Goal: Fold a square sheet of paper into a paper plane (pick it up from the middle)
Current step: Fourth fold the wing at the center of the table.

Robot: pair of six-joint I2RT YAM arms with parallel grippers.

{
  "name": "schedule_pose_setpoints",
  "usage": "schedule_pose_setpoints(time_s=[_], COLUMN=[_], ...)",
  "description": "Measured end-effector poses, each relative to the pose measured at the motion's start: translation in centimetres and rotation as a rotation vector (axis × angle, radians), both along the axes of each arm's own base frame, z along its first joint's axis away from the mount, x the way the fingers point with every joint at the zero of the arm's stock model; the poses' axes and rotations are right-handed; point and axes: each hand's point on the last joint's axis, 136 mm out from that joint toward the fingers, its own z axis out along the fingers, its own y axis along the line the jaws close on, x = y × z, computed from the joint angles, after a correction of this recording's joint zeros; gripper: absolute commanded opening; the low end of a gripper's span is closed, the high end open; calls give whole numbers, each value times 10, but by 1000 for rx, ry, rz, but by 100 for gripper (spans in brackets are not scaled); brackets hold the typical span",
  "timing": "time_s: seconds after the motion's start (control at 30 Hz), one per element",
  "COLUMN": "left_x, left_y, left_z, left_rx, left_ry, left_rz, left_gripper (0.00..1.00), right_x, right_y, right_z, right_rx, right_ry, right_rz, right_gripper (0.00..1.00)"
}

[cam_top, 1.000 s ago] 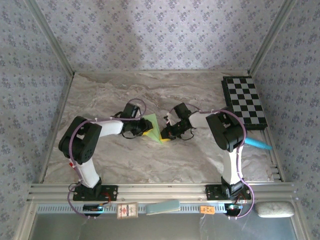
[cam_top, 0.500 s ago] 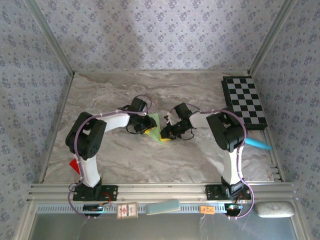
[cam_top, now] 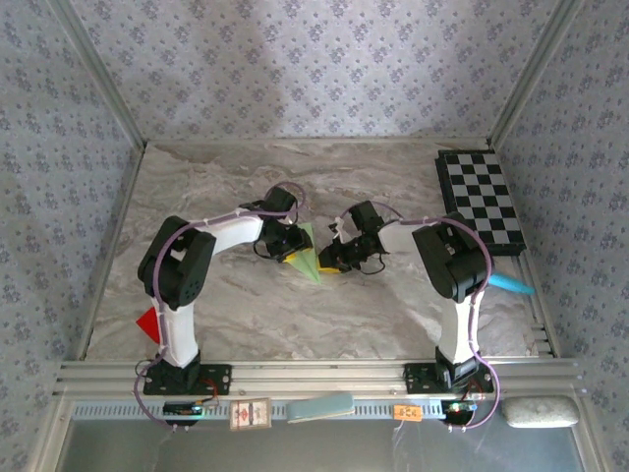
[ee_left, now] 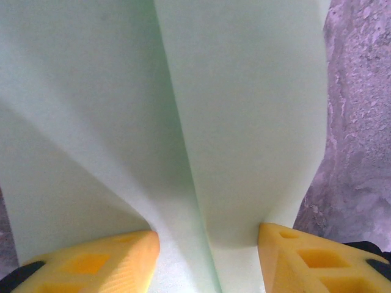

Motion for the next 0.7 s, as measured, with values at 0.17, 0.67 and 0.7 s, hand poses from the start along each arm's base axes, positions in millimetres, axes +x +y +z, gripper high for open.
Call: schedule_pose_setpoints(time_s=[0.17,0.67,0.7], left_x=[0,-2,-3], left_y=[0,0,0], left_z=[-1,-5,-7], left_rx=[12,45,47], left_ry=[11,36,39], left_rz=[-1,-3,-3], left_gripper=[52,54,54], right_x=[0,4,4], right_y=[1,7,8], right_z=[1,2,3], right_rx=[8,9,10], right_ry=[10,-32,-37], right_rz=[-7,-5,-5], right_gripper=[25,20,19])
